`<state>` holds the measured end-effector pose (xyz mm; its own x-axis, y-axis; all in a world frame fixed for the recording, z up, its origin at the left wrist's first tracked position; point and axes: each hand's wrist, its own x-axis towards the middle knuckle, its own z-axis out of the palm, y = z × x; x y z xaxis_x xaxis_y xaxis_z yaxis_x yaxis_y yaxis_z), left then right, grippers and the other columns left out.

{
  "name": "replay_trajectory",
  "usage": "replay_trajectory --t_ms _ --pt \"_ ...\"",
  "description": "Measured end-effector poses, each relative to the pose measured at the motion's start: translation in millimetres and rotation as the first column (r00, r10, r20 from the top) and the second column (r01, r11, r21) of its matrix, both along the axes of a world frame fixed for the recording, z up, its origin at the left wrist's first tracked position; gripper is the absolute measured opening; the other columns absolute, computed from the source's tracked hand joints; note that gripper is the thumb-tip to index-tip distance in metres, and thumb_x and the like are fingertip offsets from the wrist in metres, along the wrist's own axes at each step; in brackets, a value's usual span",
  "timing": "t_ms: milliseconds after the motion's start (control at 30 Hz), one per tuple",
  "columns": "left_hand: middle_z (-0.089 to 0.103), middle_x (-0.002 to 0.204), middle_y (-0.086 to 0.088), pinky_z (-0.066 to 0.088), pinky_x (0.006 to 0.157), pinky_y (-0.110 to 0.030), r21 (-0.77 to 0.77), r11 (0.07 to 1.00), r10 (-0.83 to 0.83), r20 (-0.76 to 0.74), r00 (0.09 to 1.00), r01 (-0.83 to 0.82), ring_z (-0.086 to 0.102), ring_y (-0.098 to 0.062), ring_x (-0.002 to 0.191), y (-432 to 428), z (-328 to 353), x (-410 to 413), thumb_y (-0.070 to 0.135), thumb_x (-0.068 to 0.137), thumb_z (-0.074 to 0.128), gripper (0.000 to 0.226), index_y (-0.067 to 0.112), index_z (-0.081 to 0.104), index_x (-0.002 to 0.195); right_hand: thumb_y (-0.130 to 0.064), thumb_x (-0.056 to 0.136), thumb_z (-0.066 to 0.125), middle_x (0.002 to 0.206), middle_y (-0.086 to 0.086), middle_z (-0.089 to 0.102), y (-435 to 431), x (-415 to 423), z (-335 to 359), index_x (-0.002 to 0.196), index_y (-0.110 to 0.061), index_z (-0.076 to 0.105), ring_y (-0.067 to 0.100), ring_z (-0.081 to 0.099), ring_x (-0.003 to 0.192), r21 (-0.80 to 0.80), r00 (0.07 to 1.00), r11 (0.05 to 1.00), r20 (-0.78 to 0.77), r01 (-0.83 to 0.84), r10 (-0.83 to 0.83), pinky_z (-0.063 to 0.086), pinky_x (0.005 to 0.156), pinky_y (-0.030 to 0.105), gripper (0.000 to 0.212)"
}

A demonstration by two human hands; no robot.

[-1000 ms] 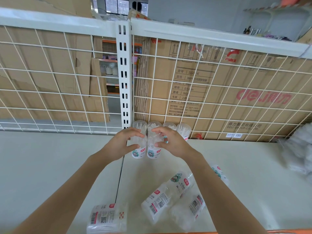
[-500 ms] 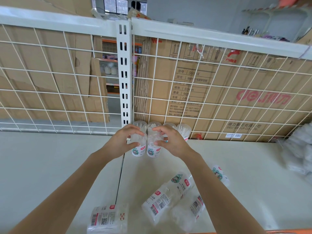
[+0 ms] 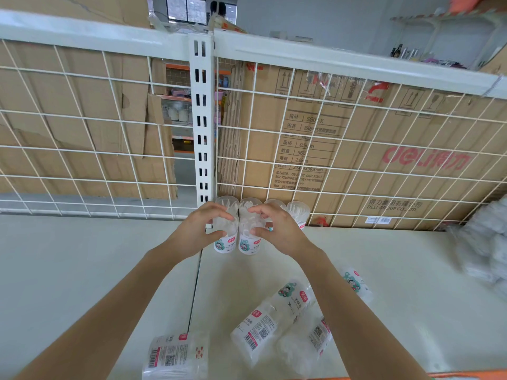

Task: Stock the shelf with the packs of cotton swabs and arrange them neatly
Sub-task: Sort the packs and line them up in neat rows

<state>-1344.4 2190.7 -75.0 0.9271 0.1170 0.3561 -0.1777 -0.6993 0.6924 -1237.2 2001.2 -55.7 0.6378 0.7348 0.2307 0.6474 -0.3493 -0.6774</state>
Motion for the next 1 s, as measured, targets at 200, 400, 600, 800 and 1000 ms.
replay_trajectory --t_ms 200,400,600,800,1000 --pt "0.051 0.116 0.015 0.033 0.084 -0.001 0.023 1.000 0.004 0.013 1.000 -0.005 0.046 0.010 0.106 0 -1 -1 0.004 0.080 0.072 0.061 0.061 0.057 0.094 -0.014 0.083 0.070 0.115 0.009 0.055 -3 -3 4 0.123 -0.014 0.058 0.018 0.052 0.108 -0.014 1.000 1.000 0.021 0.011 -0.011 0.044 0.093 0.035 0.041" --pt "0.055 0.117 0.009 0.029 0.090 -0.001 0.054 0.997 0.053 0.053 0.997 -0.056 0.046 0.005 0.109 0 3 -21 0.010 0.083 0.070 0.037 0.026 0.059 0.114 -0.024 0.088 0.063 0.115 -0.001 0.060 -27 -16 12 0.117 -0.018 0.060 0.012 0.056 0.102 0.020 0.967 0.971 0.086 0.237 -0.238 0.043 0.079 0.018 0.030" --pt "0.057 0.113 0.027 0.032 0.090 -0.001 -0.002 0.999 0.033 -0.078 0.996 -0.033 0.047 0.014 0.107 -8 2 -66 0.023 0.086 0.065 0.033 0.042 0.058 0.112 -0.035 0.090 0.059 0.102 -0.006 0.060 -66 -44 8 0.118 -0.022 0.059 0.014 0.058 0.100 -0.151 0.933 0.922 0.001 0.357 -0.361 0.044 0.084 0.029 0.030" --pt "0.062 0.106 0.021 0.044 0.080 -0.010 -0.263 0.962 -0.170 -0.368 0.914 0.073 0.061 -0.005 0.093 -16 -1 -106 0.059 0.079 0.063 0.028 0.047 0.058 0.104 -0.046 0.087 0.058 0.112 -0.008 0.057 -87 -69 -4 0.122 -0.030 0.055 0.010 0.052 0.108 -0.307 0.937 0.909 -0.116 0.282 -0.330 0.036 0.082 0.026 0.039" --pt "0.064 0.110 0.007 0.048 0.082 -0.017 -0.409 0.896 -0.380 -0.509 0.772 0.171 0.060 -0.007 0.093 -19 -10 -136 0.066 0.052 0.074 0.067 0.034 0.064 0.110 -0.053 0.080 0.063 0.131 0.000 0.050 -94 -81 -6 0.135 -0.031 0.043 0.011 0.050 0.097 -0.420 0.940 0.874 -0.120 0.242 -0.318 0.034 0.082 0.027 0.062"
